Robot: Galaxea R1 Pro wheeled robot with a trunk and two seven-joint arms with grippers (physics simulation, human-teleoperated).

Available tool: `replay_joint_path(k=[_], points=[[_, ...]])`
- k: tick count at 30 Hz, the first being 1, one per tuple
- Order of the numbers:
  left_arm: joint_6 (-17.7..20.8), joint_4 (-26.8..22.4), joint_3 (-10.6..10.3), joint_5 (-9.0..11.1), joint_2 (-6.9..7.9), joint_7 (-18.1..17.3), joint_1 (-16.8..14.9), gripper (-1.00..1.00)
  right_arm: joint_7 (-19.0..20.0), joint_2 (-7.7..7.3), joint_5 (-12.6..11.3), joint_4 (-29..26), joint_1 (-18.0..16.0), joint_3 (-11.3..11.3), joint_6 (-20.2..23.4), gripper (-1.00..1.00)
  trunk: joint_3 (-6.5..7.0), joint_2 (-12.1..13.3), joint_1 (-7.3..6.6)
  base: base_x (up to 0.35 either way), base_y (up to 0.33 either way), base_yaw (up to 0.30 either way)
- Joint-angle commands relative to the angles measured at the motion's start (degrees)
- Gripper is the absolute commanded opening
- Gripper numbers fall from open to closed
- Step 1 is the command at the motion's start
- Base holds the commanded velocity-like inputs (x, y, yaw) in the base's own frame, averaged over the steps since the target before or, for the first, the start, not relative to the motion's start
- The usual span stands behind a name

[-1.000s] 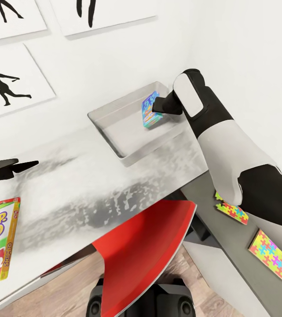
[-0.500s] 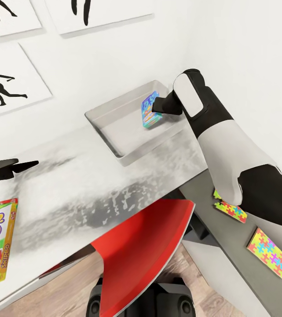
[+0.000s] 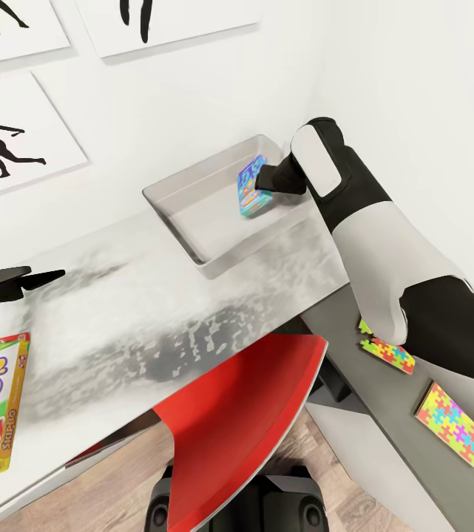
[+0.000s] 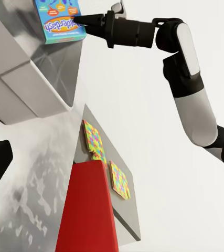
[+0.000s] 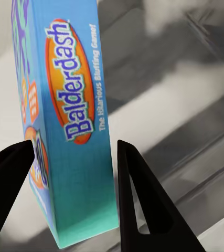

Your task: Put all the toys in the child's room - the three board games (two on the bed and one on the table), the two jigsaw puzzles on the table, and the tennis ball on the table - inside the toy box on the table in the child's room.

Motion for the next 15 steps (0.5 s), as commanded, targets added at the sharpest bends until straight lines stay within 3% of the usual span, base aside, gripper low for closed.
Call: replay_joint_path(k=[1, 6, 10, 15], points=[[0.6, 0.0, 0.0, 0.0, 0.02, -0.2, 0.0, 1.0, -0.5, 0.0, -0.6, 0.1, -0.1, 0.0, 0.0, -1.0, -0.07, -0.1, 0.03, 0.0, 0.0, 0.0], [0.6, 0.0, 0.0, -0.1, 0.01, -0.2, 0.0, 1.0, -0.3, 0.0, -0.6, 1.2, -0.1, -0.1, 0.1, -1.0, -0.07, -0.1, 0.03, 0.0, 0.0, 0.0], [0.6, 0.0, 0.0, -0.1, 0.01, -0.2, 0.0, 1.0, 0.7, 0.0, -0.6, 4.0, -0.1, -2.2, -0.6, -1.0, -0.07, -0.1, 0.03, 0.0, 0.0, 0.0], [0.6, 0.0, -0.1, -0.1, 0.01, -0.2, 0.0, 1.0, 1.0, 0.0, -0.5, 5.6, -0.1, -2.8, -1.1, -1.0, -0.07, -0.1, 0.03, 0.0, 0.0, 0.0]])
